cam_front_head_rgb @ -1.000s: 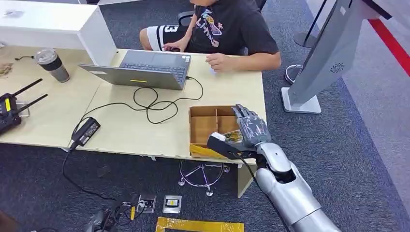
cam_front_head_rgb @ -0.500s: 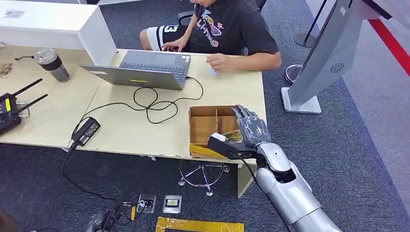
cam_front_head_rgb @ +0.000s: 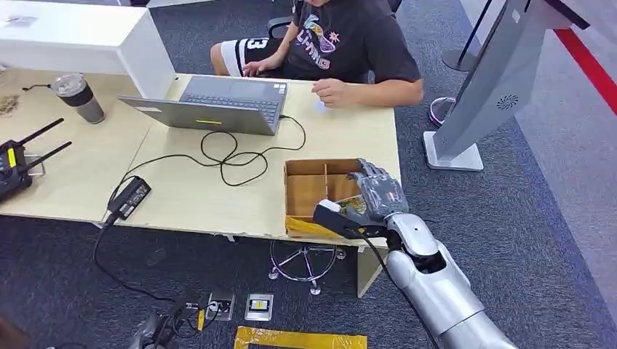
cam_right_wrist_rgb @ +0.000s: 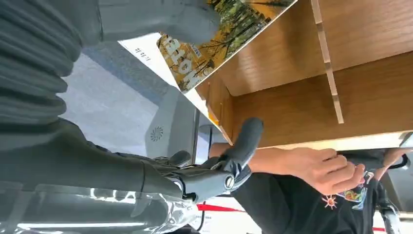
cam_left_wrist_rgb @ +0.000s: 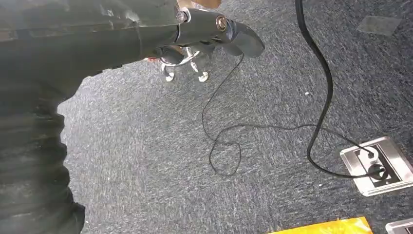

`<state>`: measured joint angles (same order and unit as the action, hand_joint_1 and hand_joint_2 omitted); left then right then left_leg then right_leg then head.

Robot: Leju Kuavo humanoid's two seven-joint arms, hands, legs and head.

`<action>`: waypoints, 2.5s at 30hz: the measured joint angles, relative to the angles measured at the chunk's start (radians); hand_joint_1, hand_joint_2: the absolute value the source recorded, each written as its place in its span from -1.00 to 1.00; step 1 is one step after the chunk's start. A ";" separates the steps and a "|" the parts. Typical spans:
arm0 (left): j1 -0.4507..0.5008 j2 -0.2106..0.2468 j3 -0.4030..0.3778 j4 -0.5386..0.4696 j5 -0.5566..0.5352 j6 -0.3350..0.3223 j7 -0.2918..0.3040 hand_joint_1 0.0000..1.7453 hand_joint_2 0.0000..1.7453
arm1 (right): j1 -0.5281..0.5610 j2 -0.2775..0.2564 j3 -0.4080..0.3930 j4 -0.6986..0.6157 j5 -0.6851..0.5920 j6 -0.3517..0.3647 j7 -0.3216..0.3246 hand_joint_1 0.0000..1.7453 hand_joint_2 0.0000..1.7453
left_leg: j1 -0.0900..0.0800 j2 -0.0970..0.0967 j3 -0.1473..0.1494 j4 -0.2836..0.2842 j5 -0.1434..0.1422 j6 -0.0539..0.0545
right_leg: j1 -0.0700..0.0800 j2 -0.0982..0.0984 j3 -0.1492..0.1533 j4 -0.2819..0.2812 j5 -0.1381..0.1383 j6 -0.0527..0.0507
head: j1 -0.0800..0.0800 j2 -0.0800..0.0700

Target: Pass the card to the sensor for recognition and then transmit it.

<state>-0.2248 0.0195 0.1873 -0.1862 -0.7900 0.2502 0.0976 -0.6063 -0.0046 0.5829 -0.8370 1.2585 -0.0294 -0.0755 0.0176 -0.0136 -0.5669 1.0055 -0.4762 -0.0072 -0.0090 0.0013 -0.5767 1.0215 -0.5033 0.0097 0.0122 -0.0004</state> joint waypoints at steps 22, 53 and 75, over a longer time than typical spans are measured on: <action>-0.001 0.000 0.000 0.000 -0.002 -0.001 0.000 -1.00 1.00 | -0.002 0.000 0.000 0.014 0.007 0.002 -0.004 -0.34 1.00 | 0.000 0.000 0.000 0.000 0.000 0.000 | 0.000 0.000 0.000 0.000 0.000 0.000 | 0.000 0.000; -0.001 0.000 0.000 0.000 0.002 0.000 0.003 -1.00 1.00 | -0.010 0.005 0.006 0.059 0.010 0.023 -0.007 0.08 1.00 | 0.000 0.000 0.000 0.000 0.000 0.000 | 0.000 0.000 0.000 0.000 0.000 0.000 | 0.000 0.000; -0.001 0.000 0.000 0.000 -0.002 -0.001 0.003 -1.00 1.00 | -0.015 0.008 0.015 0.076 0.010 0.032 -0.009 0.96 1.00 | 0.000 0.000 0.000 0.000 0.000 0.000 | 0.000 0.000 0.000 0.000 0.000 0.000 | 0.000 0.000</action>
<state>-0.2254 0.0195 0.1873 -0.1862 -0.7923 0.2495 0.1007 -0.6214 0.0038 0.5978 -0.7614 1.2680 0.0027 -0.0843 0.0176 -0.0137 -0.5668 1.0056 -0.4762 -0.0072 -0.0090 0.0013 -0.5766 1.0215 -0.5032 0.0098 0.0122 -0.0004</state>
